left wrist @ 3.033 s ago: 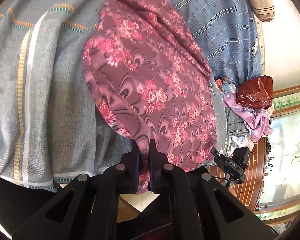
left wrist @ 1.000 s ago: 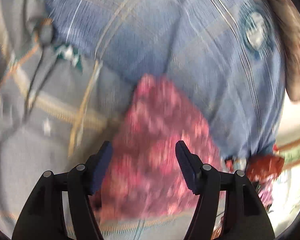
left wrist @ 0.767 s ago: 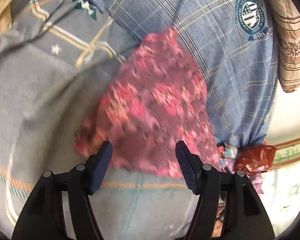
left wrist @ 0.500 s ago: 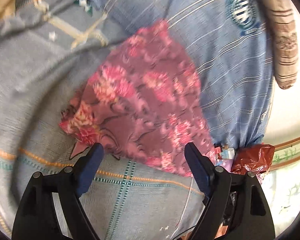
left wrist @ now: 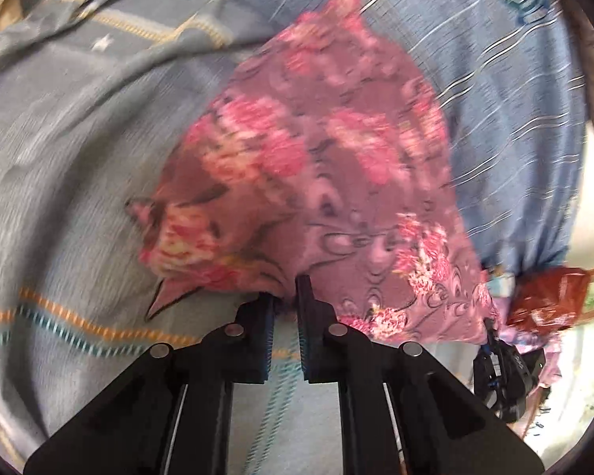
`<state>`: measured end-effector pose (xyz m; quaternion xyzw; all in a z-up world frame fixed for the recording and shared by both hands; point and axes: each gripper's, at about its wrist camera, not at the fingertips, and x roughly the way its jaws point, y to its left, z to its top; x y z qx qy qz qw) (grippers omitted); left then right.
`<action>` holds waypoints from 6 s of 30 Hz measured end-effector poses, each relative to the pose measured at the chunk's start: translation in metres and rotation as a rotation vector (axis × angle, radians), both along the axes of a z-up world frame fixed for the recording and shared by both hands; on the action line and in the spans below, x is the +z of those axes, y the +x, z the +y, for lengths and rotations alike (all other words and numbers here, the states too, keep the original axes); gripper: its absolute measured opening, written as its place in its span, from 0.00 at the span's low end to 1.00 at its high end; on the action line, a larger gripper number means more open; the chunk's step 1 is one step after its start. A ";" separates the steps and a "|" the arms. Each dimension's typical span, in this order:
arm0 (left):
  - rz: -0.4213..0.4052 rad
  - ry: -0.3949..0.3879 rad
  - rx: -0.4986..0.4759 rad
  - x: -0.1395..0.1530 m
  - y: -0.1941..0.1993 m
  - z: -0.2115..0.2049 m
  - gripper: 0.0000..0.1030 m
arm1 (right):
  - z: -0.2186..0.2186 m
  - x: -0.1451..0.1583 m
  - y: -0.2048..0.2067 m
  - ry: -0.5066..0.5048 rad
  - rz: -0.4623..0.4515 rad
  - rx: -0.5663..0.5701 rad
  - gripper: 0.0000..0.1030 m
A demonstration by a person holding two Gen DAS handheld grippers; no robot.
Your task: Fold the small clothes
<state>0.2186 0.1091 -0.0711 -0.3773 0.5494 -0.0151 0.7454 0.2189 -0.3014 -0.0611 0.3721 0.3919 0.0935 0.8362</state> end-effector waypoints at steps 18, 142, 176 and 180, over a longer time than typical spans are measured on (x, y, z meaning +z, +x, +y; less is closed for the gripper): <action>-0.235 0.292 -0.048 0.061 0.043 0.054 0.85 | 0.071 0.072 0.049 -0.179 -0.103 0.244 0.54; -0.196 -0.391 -0.074 -0.010 0.060 0.087 0.75 | 0.379 -0.007 -0.024 -0.507 -0.205 0.859 0.14; -0.162 -0.171 -0.384 0.070 0.142 0.023 0.09 | 0.376 0.022 -0.052 -0.707 -0.432 0.694 0.07; -0.186 -0.129 -0.393 0.103 0.134 -0.003 0.09 | 0.343 0.043 -0.064 -0.610 -0.438 0.634 0.07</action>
